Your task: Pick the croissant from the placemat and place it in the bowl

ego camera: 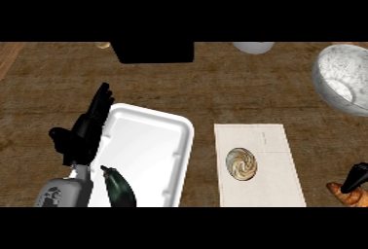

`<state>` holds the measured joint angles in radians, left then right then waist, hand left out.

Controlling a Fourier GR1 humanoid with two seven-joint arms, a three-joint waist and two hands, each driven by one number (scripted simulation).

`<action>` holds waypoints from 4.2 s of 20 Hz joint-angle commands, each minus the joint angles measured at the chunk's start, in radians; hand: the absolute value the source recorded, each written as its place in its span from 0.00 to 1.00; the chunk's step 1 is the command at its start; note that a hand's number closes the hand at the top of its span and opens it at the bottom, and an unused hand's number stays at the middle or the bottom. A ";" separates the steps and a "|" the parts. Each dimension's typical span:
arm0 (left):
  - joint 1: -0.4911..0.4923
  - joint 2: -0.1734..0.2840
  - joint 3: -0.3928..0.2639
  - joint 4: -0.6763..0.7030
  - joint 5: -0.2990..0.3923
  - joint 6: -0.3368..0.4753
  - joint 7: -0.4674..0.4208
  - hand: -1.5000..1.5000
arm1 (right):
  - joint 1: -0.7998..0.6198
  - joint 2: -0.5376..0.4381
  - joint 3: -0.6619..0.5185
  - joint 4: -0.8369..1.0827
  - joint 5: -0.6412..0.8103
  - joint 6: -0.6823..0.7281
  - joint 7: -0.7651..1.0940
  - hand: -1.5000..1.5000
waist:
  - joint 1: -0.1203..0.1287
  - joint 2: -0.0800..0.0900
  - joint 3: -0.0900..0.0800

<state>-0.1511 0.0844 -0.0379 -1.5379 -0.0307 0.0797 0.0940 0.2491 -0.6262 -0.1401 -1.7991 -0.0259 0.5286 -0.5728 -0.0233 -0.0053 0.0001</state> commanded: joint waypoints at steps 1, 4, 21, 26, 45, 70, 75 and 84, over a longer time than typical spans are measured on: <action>0.016 -0.011 -0.018 -0.046 -0.006 0.006 0.023 0.50 | 0.018 -0.076 -0.190 -0.059 -0.149 0.073 -0.105 1.00 | 0.001 -0.002 0.000; -0.010 -0.020 -0.021 0.016 -0.033 0.020 -0.001 0.50 | 0.082 -0.121 -0.315 -0.164 -0.237 0.087 -0.009 1.00 | -0.004 0.001 -0.001; 0.047 -0.025 -0.035 -0.040 -0.022 -0.022 -0.013 0.50 | -0.389 -0.369 -0.359 0.071 -0.428 -0.035 0.531 1.00 | 0.041 0.008 0.000; 0.037 -0.018 -0.016 -0.019 -0.011 -0.033 -0.030 0.50 | -0.460 -0.352 -0.270 0.120 -0.211 -0.123 0.518 1.00 | 0.048 0.010 0.000; -0.011 -0.036 -0.019 0.046 -0.027 -0.035 -0.057 0.50 | -0.963 -0.246 0.023 1.091 0.413 -0.414 0.012 1.00 | 0.072 0.020 0.001; -0.036 -0.055 -0.035 -0.007 -0.050 -0.008 0.011 0.50 | -1.154 -0.295 -0.159 1.617 0.261 -0.035 -0.268 0.00 | 0.065 0.022 0.004; -0.020 -0.056 -0.041 -0.011 -0.048 -0.016 -0.004 0.50 | -1.153 -0.377 -0.185 1.663 0.233 0.082 -0.202 0.00 | 0.072 0.028 0.006; -0.014 -0.044 -0.029 0.002 -0.043 -0.027 -0.015 0.50 | -1.079 -0.420 -0.222 1.654 0.168 0.288 -0.184 0.00 | 0.059 0.032 0.010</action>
<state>-0.1652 0.0454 -0.0569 -1.5539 -0.0605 0.0496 0.0909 -0.8642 -1.0291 -0.3510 -0.1528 0.1601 0.6079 -0.6407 0.0387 0.0218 0.0080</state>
